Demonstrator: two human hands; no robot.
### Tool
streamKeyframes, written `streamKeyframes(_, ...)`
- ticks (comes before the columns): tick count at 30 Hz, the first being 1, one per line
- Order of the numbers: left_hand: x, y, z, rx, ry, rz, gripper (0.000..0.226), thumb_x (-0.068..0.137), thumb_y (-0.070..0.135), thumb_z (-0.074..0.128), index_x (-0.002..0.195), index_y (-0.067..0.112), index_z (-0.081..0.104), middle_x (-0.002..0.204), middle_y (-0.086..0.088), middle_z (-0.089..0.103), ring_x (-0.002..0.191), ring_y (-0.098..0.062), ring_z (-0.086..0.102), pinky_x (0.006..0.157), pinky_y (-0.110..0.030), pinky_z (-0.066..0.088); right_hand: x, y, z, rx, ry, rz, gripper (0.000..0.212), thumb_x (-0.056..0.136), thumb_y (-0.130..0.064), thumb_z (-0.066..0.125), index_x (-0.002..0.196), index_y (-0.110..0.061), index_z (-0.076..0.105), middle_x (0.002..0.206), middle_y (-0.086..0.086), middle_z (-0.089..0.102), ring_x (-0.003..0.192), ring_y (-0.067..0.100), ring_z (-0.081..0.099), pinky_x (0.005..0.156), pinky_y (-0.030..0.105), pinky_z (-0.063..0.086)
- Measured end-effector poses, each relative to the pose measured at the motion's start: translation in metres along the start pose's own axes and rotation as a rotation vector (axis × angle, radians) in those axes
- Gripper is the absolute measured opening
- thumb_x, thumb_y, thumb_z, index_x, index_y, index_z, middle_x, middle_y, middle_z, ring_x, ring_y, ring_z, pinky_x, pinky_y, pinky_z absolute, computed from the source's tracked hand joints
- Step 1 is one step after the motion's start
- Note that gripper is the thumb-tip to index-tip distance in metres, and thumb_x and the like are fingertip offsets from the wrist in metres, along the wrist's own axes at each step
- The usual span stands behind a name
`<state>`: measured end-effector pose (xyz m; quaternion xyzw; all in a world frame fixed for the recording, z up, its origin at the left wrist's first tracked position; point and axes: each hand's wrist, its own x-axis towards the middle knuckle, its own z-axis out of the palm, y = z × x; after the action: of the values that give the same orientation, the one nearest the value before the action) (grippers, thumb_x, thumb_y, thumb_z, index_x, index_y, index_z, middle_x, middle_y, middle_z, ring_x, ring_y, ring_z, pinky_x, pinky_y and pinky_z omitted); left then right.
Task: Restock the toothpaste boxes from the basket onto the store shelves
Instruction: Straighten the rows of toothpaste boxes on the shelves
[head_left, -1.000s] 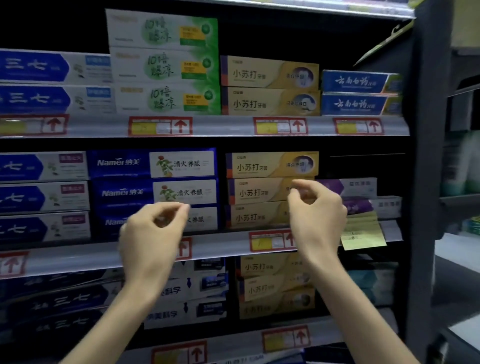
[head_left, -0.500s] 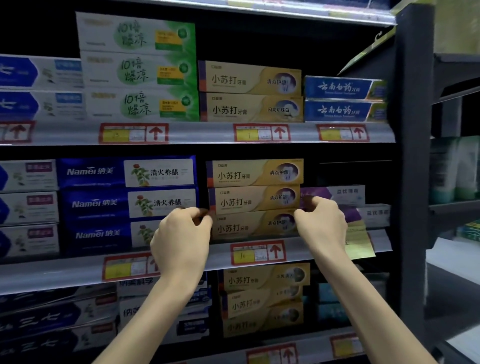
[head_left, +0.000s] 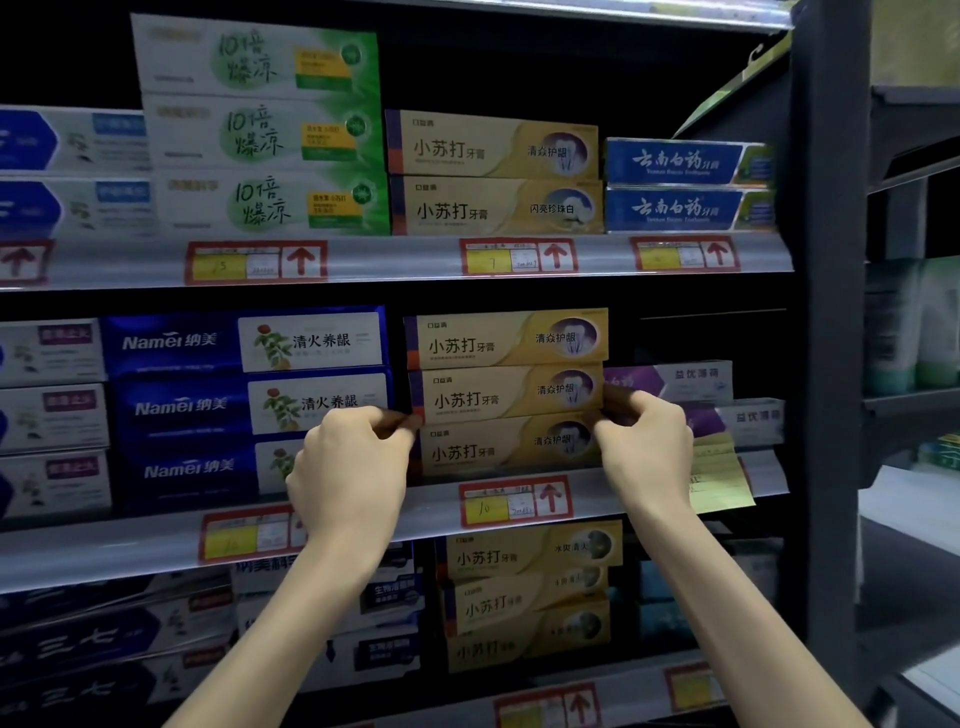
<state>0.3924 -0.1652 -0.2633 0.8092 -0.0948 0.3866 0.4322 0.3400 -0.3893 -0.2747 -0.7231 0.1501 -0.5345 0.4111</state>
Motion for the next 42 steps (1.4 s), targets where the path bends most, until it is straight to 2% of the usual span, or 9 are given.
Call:
streamKeyframes(4,-0.001,0.003,0.000,0.110,0.046,0.064,0.015,0.097,0.038,0.070,0.096,0.027,0.081,0.076,0.005,0.066,0.072,-0.023,0.056,0.064,-0.032,0.041,-0.005,0.004,0.001,0.055,0.038,-0.008,0.023,0.094,-0.008,0.066,0.089,-0.030,0.069,0.081,-0.011,0.071,0.079,0.003,0.064,0.071,0.025,0.055)
streamKeyframes(8,-0.003,0.003,0.000,0.238,0.079,0.122,0.017,0.097,0.037,0.068,0.095,0.025,0.080,0.079,0.002,0.070,0.074,-0.026,0.063,0.064,-0.033,0.044,-0.004,0.009,0.005,0.141,0.092,0.045,0.022,0.096,-0.008,0.065,0.089,-0.026,0.075,0.079,-0.012,0.071,0.078,0.004,0.064,0.064,0.020,0.049)
streamKeyframes(14,-0.001,-0.001,0.001,0.093,0.052,0.028,0.017,0.095,0.037,0.071,0.088,0.024,0.080,0.076,0.004,0.070,0.071,-0.022,0.059,0.064,-0.031,0.042,-0.001,0.016,0.012,0.247,0.074,0.103,0.022,0.096,-0.012,0.069,0.098,-0.033,0.077,0.084,-0.014,0.073,0.086,0.008,0.068,0.075,0.028,0.059)
streamKeyframes(23,0.000,-0.002,-0.004,0.045,0.035,0.018,0.015,0.092,0.039,0.074,0.086,0.026,0.080,0.071,0.007,0.068,0.072,-0.024,0.062,0.064,-0.034,0.050,0.002,0.014,0.005,0.240,0.044,0.036,0.016,0.094,-0.017,0.073,0.107,-0.024,0.079,0.091,-0.011,0.075,0.091,0.007,0.069,0.079,0.028,0.060)
streamKeyframes(25,-0.001,-0.003,-0.007,0.033,0.059,0.056,0.011,0.094,0.037,0.072,0.092,0.029,0.080,0.076,0.008,0.071,0.074,-0.020,0.060,0.065,-0.033,0.049,0.005,0.008,0.003,0.238,0.042,-0.016,0.011,0.094,-0.023,0.074,0.102,-0.029,0.075,0.091,-0.014,0.074,0.089,0.004,0.068,0.074,0.025,0.058)
streamKeyframes(29,0.003,0.006,-0.013,-0.029,0.139,0.124,0.021,0.096,0.035,0.070,0.114,0.029,0.078,0.099,0.005,0.077,0.090,-0.023,0.069,0.073,-0.037,0.054,0.016,-0.004,0.004,0.348,0.005,-0.033,0.003,0.096,-0.037,0.072,0.097,-0.035,0.073,0.091,-0.012,0.076,0.088,0.008,0.073,0.071,0.033,0.063)
streamKeyframes(35,0.015,0.020,-0.011,-0.047,0.136,0.094,0.023,0.098,0.038,0.068,0.118,0.030,0.077,0.102,0.005,0.076,0.094,-0.021,0.066,0.075,-0.035,0.049,0.028,-0.008,0.014,0.419,0.021,0.051,0.008,0.101,-0.027,0.066,0.102,-0.034,0.072,0.093,-0.006,0.076,0.090,0.015,0.073,0.077,0.042,0.065)
streamKeyframes(38,0.019,0.021,-0.007,-0.053,0.118,0.086,0.017,0.098,0.035,0.066,0.107,0.030,0.080,0.090,0.007,0.075,0.083,-0.017,0.061,0.070,-0.033,0.047,0.032,-0.005,0.018,0.477,0.039,0.124,0.011,0.101,-0.026,0.067,0.108,-0.025,0.074,0.089,-0.001,0.075,0.081,0.016,0.070,0.063,0.033,0.061)
streamKeyframes(42,0.020,0.023,-0.005,-0.053,0.120,0.059,0.015,0.097,0.034,0.068,0.098,0.027,0.080,0.079,0.008,0.070,0.074,-0.018,0.058,0.064,-0.032,0.044,0.035,-0.003,0.020,0.505,0.056,0.162,0.016,0.101,-0.022,0.066,0.112,-0.017,0.076,0.076,0.000,0.065,0.061,0.011,0.053,0.043,0.016,0.043)
